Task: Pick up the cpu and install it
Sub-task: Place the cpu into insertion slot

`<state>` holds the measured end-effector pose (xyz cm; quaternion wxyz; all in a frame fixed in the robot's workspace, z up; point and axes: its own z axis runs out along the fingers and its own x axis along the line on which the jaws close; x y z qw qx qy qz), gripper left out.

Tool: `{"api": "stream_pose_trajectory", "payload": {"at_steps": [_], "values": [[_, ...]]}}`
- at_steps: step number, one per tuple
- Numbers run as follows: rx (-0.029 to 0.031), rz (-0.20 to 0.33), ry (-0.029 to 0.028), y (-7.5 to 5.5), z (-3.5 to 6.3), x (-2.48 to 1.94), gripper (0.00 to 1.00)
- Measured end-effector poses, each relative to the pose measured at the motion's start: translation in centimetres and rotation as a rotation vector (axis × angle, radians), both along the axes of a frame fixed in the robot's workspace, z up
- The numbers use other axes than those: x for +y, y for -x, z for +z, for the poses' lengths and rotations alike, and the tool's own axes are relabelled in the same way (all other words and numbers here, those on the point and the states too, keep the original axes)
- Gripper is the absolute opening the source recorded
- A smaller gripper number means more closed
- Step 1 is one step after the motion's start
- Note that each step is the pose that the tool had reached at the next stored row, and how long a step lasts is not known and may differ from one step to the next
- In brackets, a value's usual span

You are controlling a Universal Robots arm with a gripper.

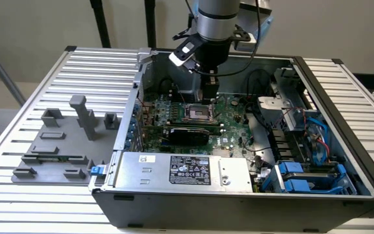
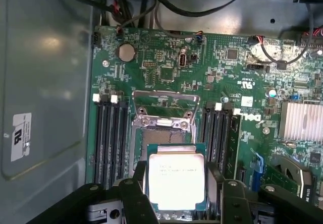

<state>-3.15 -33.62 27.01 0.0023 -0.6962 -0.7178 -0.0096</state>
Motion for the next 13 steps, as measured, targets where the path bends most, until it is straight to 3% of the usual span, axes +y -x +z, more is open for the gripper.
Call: {"api": "stream_pose_trajectory", "payload": {"at_steps": [8, 10, 11, 12, 13], "values": [[-0.0004, -0.07, 0.0069, 0.8, -1.46, 0.23, 0.55], [-0.0049, -0.077, 0.0068, 1.1, -1.71, 0.29, 0.55], [-0.0307, -0.081, 0.0071, 1.6, -2.06, 0.7, 0.55], [-0.0442, -0.081, 0.0114, 1.6, -2.73, 1.01, 0.55], [-0.0443, -0.081, 0.0119, 1.6, -2.92, 1.01, 0.55]]}}
